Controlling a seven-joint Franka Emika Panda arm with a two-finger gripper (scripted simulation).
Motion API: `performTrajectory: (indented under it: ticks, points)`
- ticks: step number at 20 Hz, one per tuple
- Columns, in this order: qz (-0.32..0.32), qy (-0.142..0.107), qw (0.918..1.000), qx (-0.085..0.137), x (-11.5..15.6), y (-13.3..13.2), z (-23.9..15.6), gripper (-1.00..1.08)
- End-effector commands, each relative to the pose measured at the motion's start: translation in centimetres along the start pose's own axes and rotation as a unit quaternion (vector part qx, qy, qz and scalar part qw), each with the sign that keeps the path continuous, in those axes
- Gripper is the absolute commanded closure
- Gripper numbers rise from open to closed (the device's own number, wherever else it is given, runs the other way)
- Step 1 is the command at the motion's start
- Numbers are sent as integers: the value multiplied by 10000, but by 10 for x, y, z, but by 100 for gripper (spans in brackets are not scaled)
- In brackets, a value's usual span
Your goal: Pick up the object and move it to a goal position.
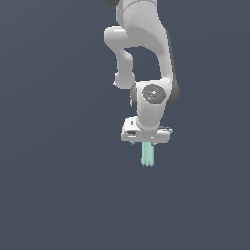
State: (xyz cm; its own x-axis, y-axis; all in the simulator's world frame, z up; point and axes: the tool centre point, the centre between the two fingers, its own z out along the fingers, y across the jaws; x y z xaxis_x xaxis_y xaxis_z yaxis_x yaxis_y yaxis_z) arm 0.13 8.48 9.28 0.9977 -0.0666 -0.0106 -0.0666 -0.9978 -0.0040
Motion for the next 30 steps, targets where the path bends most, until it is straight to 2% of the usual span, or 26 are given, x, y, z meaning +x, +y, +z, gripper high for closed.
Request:
performTrajectory:
  ticks: [1,9,16,25,30]
  points:
    - [94,22,10000,-8,-1,-11,10,-92]
    - [234,52,9997,-19,-4,-30,25,-92]
    - [225,47,9997,-18,-5,-31,31,-92]
    - [238,53,9997,-19,-6,-31,70,-92]
    - [241,54,9997,-19,-4,-31,76,-92]
